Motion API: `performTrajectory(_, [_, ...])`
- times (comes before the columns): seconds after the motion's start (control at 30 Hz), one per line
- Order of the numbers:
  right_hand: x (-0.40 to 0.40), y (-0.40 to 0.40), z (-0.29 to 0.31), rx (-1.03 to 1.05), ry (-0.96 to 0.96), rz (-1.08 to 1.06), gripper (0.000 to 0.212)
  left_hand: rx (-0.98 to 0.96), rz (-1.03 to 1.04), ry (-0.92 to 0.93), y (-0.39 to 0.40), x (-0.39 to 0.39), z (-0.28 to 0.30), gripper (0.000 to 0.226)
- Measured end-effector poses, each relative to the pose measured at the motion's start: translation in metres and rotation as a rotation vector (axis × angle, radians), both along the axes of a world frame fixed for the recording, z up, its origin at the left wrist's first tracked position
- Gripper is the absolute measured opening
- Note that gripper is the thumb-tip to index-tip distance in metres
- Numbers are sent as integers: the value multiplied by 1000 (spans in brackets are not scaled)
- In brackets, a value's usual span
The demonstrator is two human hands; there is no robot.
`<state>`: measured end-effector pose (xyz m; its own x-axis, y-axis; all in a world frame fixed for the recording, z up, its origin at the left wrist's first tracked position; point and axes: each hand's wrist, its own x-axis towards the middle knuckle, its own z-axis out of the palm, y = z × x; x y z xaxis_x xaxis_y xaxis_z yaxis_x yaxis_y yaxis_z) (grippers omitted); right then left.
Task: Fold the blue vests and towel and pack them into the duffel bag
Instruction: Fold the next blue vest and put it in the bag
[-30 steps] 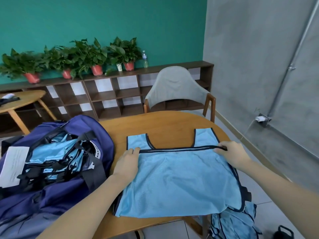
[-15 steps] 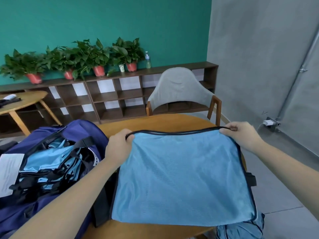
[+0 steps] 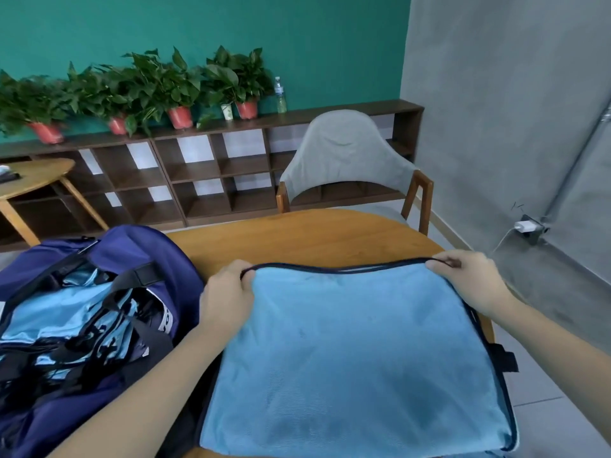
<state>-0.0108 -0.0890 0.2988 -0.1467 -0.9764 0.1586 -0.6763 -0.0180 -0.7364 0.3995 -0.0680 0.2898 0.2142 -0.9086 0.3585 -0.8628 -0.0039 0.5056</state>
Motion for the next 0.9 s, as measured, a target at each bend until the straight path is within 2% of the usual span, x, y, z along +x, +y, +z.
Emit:
performTrajectory(0.07, [-2, 0, 11, -61, -20, -11, 9, -49, -17, 12, 0, 0, 15, 11])
performTrajectory(0.17, [-1, -12, 22, -72, -6, -33, 13, -8, 4, -5, -14, -1, 28, 12])
performTrajectory(0.27, [1, -26, 18, 76, 68, -56, 22, 126, 24, -37, -36, -1, 24, 19])
performTrajectory(0.37, [8, -22, 9, 236, 214, -64, 54, 375, 35, -223, -38, -7, 12, 41])
performTrajectory(0.47, [23, 5, 6, 83, 271, 6, 56, 272, 24, -404, -9, -24, 3, 43])
performTrajectory(0.53, [38, 31, 5, 48, 287, 130, 53, 147, -82, -379, 23, -39, 0, 41])
performTrajectory(0.6, [55, 51, -2, 89, 336, 264, 56, 127, -183, -325, 55, -54, -5, 39])
performTrajectory(0.67, [69, 61, -12, 97, 404, 340, 63, 174, -218, -312, 81, -67, -14, 40])
performTrajectory(0.8, [70, 70, -36, 137, 564, 348, 88, 357, -143, -350, 107, -69, -34, 56])
performTrajectory(0.9, [66, 77, -50, 198, 649, 315, 85, 424, -124, -356, 113, -67, -40, 71])
